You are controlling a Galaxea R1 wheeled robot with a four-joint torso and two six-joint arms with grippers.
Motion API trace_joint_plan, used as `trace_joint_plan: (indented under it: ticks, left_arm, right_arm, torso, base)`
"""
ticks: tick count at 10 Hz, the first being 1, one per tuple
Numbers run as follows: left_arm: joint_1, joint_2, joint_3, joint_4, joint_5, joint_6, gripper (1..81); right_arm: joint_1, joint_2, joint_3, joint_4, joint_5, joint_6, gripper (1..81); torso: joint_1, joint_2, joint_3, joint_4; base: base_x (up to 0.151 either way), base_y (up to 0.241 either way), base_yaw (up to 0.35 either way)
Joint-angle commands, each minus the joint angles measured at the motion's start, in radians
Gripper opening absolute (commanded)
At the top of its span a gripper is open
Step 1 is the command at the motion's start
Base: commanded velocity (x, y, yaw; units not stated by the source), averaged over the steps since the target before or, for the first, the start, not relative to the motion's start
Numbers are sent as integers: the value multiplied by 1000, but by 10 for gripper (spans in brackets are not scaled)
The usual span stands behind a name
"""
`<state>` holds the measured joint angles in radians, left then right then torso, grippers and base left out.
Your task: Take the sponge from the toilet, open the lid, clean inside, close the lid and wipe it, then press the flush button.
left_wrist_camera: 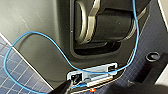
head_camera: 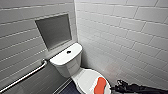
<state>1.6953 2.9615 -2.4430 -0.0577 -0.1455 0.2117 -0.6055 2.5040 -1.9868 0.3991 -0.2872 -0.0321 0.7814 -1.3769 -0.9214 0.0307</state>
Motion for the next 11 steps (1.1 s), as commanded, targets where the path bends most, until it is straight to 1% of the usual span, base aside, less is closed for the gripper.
trace_joint_plan:
  ticks: [1,3,4,5,7,8,10,11]
  left_arm:
    - [30,1,12,-7,86,3,811]
    - [31,1,12,-8,86,2,811]
    - [31,1,10,-25,87,3,811]
    - [31,2,7,-33,89,3,811]
    - [31,2,5,-36,87,3,811]
    - [31,2,5,-36,87,3,811]
    - [31,7,5,-36,87,3,811]
    - [31,7,5,-34,87,3,811]
  right_arm:
    - [175,9,-42,27,-76,0,811]
    - [198,61,-87,29,-78,0,811]
    - [209,81,-101,29,-78,0,811]
    - [213,93,-102,32,-78,0,811]
    - [221,109,-102,41,-76,0,811]
    - [229,109,-99,44,-76,0,811]
    - [252,106,-99,53,-78,1,811]
    - [262,104,-96,61,-76,1,811]
  torso:
    - [0,1,1,0]
    - [1,-2,-2,0]
    - [1,-2,-2,0]
    - [1,-2,-25,0]
    - [1,-2,-107,0]
    - [1,-2,-127,0]
    - [2,-2,-194,0]
    - [66,-102,-229,0]
  base:
    - [0,0,0]
    - [0,0,0]
    - [0,0,0]
    - [0,0,0]
    - [0,0,0]
    - [0,0,0]
    - [0,0,0]
    - [0,0,0]
